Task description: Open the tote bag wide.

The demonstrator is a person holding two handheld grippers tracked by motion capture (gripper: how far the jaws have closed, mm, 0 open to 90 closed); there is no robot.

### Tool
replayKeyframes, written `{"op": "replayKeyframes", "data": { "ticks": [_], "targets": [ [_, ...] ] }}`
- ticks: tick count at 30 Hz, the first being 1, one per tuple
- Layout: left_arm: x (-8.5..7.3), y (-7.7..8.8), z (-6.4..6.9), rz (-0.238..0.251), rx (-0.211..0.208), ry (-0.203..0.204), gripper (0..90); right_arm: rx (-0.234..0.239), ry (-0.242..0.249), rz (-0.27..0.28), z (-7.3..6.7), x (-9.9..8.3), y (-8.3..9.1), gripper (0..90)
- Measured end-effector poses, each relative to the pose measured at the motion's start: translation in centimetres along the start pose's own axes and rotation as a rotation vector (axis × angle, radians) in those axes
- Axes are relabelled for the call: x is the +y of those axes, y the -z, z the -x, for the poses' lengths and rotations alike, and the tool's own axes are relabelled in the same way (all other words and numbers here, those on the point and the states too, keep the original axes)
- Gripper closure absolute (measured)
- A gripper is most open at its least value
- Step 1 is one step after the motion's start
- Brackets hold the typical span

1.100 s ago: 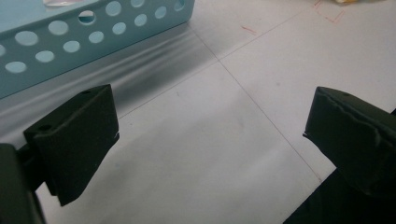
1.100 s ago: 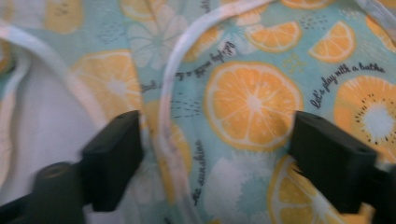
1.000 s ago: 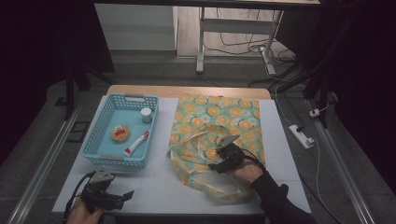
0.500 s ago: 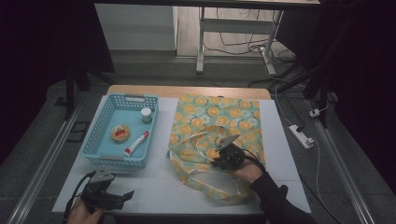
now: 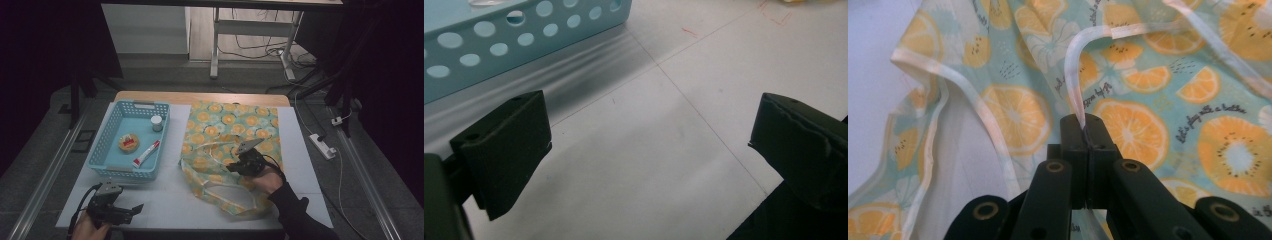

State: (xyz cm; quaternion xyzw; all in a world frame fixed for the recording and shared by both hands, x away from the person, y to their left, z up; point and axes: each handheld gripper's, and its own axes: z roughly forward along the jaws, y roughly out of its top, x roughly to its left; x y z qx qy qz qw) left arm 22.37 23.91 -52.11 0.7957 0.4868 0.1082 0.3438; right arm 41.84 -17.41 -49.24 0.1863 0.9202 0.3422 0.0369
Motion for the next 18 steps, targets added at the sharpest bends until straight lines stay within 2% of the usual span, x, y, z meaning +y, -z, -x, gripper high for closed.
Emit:
{"op": "replayKeyframes", "data": {
  "ticks": [7, 13, 18],
  "targets": [
    [0.0, 0.0, -0.1, -0.001, -0.007, 0.013, 3.4, 0.020, -0.062, 0.040, 0.8, 0.5, 0.7, 90.0],
    [0.0, 0.0, -0.2, -0.001, -0.008, 0.015, 3.3, 0.020, -0.074, 0.049, 1.0, 1.3, 1.2, 90.0],
    [0.0, 0.0, -0.2, -0.002, -0.007, 0.016, 3.3, 0.011, -0.064, 0.051, 1.1, 2.1, 1.8, 90.0]
  ]
}}
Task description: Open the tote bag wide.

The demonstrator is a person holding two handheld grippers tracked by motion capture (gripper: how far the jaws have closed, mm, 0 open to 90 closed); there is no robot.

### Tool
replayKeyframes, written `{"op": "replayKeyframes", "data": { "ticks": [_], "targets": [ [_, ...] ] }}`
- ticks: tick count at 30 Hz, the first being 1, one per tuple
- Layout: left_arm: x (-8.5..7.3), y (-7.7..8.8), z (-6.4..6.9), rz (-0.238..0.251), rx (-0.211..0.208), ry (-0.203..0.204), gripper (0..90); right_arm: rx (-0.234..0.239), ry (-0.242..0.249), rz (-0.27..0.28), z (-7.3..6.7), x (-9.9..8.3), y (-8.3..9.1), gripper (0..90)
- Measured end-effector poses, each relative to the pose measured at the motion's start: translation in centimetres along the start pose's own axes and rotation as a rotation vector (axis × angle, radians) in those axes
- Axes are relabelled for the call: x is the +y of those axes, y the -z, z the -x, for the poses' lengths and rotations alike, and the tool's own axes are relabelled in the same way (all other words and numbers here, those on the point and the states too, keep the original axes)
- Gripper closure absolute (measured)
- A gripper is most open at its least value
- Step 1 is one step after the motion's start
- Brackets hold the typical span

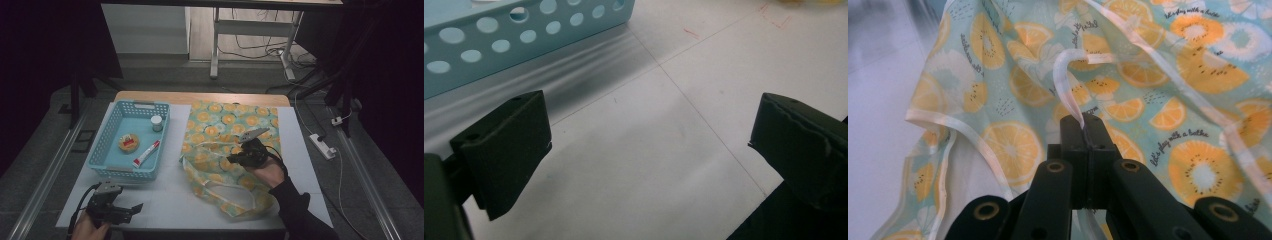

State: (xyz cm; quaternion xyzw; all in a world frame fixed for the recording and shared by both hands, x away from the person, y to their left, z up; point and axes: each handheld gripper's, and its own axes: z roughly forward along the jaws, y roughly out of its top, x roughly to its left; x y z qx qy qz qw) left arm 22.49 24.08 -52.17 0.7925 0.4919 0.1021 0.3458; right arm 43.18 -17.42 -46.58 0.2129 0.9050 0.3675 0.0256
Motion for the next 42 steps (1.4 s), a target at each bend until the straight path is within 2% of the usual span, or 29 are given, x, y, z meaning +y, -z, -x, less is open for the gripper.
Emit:
{"op": "replayKeyframes", "data": {
  "ticks": [4, 8, 15, 25, 34, 42],
  "targets": [
    [0.0, 0.0, 0.0, -0.003, 0.000, 0.003, 3.4, -0.005, 0.015, 0.002, -0.1, 0.7, 0.5, 90.0],
    [0.0, 0.0, 0.0, -0.003, 0.000, 0.001, 3.4, -0.013, -0.001, 0.003, 0.1, 1.3, 0.5, 90.0],
    [0.0, 0.0, 0.0, -0.002, 0.000, 0.002, 3.4, -0.029, 0.001, 0.026, 0.2, 2.5, 0.8, 90.0],
    [0.0, 0.0, 0.0, 0.000, 0.000, 0.003, 3.3, -0.025, -0.013, 0.047, 0.5, 4.1, 1.0, 90.0],
    [0.0, 0.0, 0.0, 0.001, -0.001, 0.003, 3.3, -0.026, -0.024, 0.039, 0.8, 5.1, 1.0, 90.0],
    [0.0, 0.0, 0.0, 0.000, -0.001, 0.004, 3.3, -0.032, -0.031, 0.055, 1.2, 5.7, 1.3, 90.0]
  ]
}}
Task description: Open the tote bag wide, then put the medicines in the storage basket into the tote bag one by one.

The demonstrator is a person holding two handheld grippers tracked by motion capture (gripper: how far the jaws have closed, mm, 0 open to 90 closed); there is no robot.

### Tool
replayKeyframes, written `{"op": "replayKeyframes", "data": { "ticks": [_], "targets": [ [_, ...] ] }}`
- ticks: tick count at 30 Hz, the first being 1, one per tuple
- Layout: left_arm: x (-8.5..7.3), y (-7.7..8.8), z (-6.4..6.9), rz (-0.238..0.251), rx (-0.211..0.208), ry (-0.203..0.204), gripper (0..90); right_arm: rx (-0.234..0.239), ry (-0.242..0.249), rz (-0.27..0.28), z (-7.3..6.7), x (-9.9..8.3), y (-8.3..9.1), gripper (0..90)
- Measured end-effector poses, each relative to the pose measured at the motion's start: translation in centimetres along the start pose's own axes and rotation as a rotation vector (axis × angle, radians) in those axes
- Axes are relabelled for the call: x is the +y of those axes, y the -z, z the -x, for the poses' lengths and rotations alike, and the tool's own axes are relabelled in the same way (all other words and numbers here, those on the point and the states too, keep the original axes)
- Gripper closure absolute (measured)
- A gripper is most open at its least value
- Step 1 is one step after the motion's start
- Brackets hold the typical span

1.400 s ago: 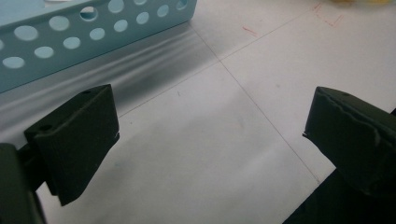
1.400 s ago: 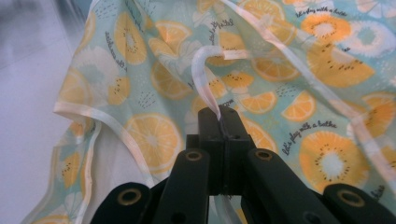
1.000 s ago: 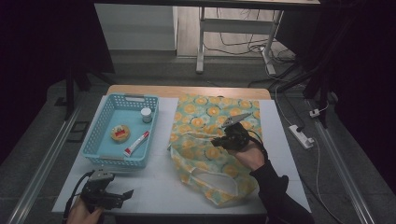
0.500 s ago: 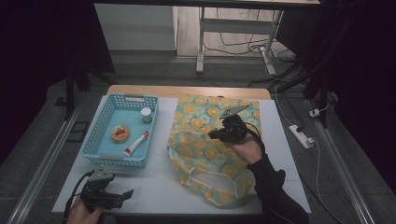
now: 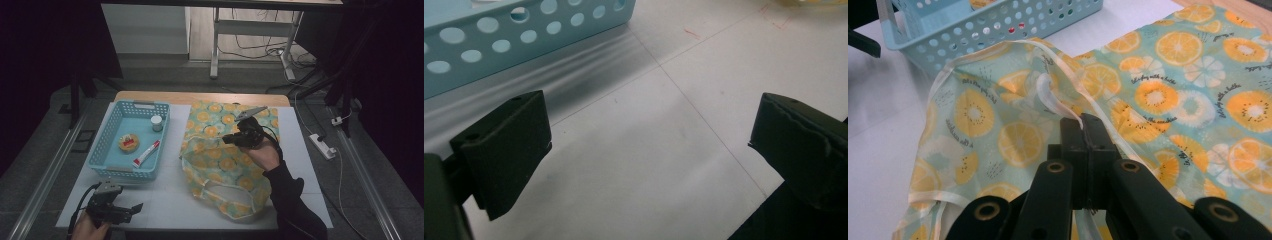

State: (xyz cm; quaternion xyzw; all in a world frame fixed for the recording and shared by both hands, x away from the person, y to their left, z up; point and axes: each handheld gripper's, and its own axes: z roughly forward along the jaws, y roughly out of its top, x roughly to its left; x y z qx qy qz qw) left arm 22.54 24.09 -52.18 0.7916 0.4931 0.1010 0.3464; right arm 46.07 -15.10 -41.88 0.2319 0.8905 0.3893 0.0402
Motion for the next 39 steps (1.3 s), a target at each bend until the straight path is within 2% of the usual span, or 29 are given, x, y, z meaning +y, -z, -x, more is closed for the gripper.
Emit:
{"op": "replayKeyframes", "data": {
  "ticks": [8, 22, 29, 39],
  "targets": [
    [-0.01, 0.02, 0.00, 0.001, 0.001, 0.001, 3.3, -0.008, -0.002, 0.010, 0.20, 0.58, 0.33, 90.0],
    [-0.02, 0.08, -0.09, 0.005, 0.010, 0.012, 2.6, -0.009, 0.014, 0.013, 0.01, 0.06, 0.20, 90.0],
    [0.00, 0.13, -0.30, 0.012, 0.007, 0.032, 2.2, -0.010, 0.011, 0.024, 0.21, -0.18, 0.20, 90.0],
    [0.11, 0.16, -0.31, 0.018, 0.027, 0.049, 3.3, -0.005, 0.017, 0.033, 0.07, -0.29, 0.49, 90.0]
  ]
}}
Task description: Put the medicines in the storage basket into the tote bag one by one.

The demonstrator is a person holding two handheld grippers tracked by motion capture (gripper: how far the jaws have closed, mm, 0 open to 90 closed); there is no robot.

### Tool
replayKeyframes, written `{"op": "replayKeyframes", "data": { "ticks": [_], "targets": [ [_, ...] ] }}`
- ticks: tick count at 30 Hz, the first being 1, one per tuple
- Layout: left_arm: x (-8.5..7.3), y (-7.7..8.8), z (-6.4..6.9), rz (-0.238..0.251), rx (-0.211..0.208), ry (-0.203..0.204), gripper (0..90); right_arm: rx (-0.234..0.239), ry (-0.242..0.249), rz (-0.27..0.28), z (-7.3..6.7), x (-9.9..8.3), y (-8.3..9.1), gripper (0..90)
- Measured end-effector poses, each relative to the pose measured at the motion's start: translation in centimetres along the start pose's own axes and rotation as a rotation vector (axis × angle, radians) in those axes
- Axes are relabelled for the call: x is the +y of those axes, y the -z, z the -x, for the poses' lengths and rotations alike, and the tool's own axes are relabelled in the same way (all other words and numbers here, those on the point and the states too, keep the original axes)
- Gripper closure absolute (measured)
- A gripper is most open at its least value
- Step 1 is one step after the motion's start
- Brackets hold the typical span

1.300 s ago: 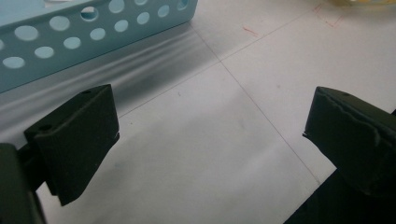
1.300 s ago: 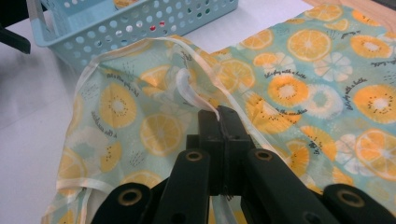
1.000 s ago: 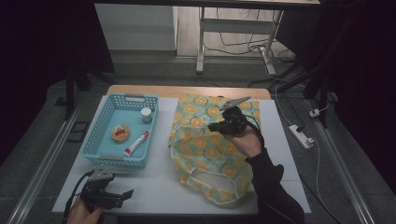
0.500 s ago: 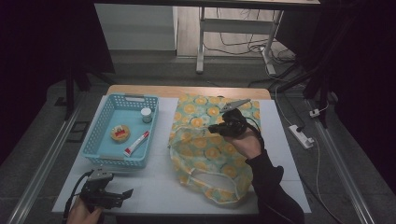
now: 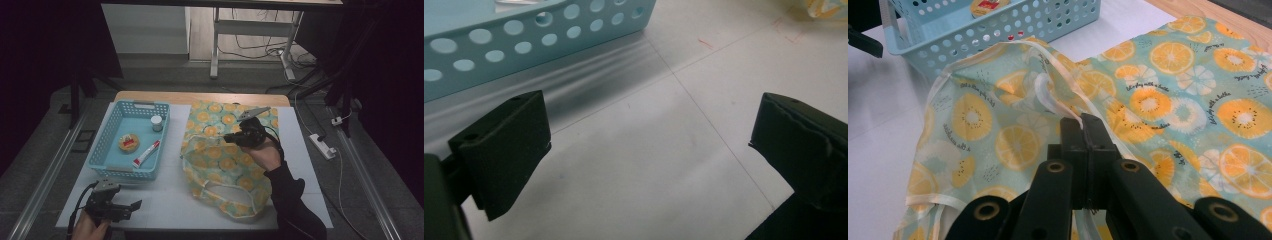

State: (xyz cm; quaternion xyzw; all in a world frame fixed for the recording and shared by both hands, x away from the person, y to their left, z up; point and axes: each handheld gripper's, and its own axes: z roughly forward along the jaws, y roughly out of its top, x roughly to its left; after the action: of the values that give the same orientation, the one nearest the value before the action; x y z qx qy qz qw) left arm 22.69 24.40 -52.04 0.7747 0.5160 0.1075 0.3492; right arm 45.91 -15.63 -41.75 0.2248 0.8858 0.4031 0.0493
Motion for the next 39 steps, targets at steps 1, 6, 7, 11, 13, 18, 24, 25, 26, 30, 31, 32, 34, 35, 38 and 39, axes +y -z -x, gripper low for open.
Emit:
{"op": "replayKeyframes", "data": {
  "ticks": [1, 6, 7, 11, 13, 18, 24, 25, 26, 30, 31, 32, 34, 35, 38, 39],
  "targets": [
    [0.0, 0.0, -0.1, -0.001, -0.006, 0.000, 3.4, 0.001, 0.000, 0.002, 0.0, 0.0, 0.0, 90.0],
    [0.2, 0.4, -0.1, 0.012, -0.024, 0.007, 3.2, 0.002, 0.002, 0.001, 0.0, 0.0, 0.0, 90.0],
    [0.2, 0.5, -0.2, 0.014, -0.027, 0.006, 3.2, 0.002, 0.003, 0.001, 0.0, 0.0, 0.0, 90.0],
    [0.5, 0.8, -0.3, 0.029, -0.055, 0.005, 3.0, 0.002, 0.004, 0.003, 0.0, 0.0, 0.2, 90.0],
    [0.6, 0.9, -0.3, 0.035, -0.064, 0.002, 2.6, 0.003, 0.005, 0.004, 0.0, 0.0, 0.2, 90.0],
    [0.8, 1.2, -0.5, 0.060, -0.093, 0.003, 1.4, 0.004, 0.006, 0.002, 0.0, 0.0, 0.2, 90.0],
    [1.3, 1.9, -0.6, 0.095, -0.103, -0.006, 0.1, 0.005, 0.006, 0.002, 0.1, 0.0, 0.3, 90.0],
    [1.4, 2.0, -0.6, 0.098, -0.102, -0.006, 0.0, 0.005, 0.006, 0.002, 0.1, 0.0, 0.3, 90.0],
    [1.5, 2.1, -0.6, 0.100, -0.099, -0.010, 0.1, 0.005, 0.004, 0.003, 0.1, 0.0, 0.3, 90.0],
    [2.0, 2.6, -0.6, 0.103, -0.094, -0.015, 0.1, 0.007, 0.004, 0.002, 0.2, -0.1, 0.3, 90.0],
    [2.2, 2.7, -0.6, 0.100, -0.096, -0.014, 0.1, 0.006, 0.004, 0.001, 0.2, -0.1, 0.3, 90.0],
    [2.4, 2.7, -0.6, 0.101, -0.093, -0.010, 0.1, 0.006, 0.004, 0.001, 0.2, -0.1, 0.3, 90.0],
    [2.6, 2.8, -0.7, 0.096, -0.092, -0.007, 0.1, 0.007, 0.003, 0.001, 0.2, -0.1, 0.3, 90.0],
    [2.8, 2.8, -0.7, 0.093, -0.092, -0.008, 0.1, 0.007, 0.003, 0.001, 0.2, -0.1, 0.3, 90.0],
    [3.2, 2.8, -1.0, 0.088, -0.086, -0.004, 0.2, 0.008, 0.002, 0.005, 0.3, -0.1, 0.3, 90.0],
    [3.3, 2.8, -1.1, 0.086, -0.086, 0.000, 0.2, 0.008, 0.002, 0.005, 0.3, -0.1, 0.4, 90.0]
  ]
}}
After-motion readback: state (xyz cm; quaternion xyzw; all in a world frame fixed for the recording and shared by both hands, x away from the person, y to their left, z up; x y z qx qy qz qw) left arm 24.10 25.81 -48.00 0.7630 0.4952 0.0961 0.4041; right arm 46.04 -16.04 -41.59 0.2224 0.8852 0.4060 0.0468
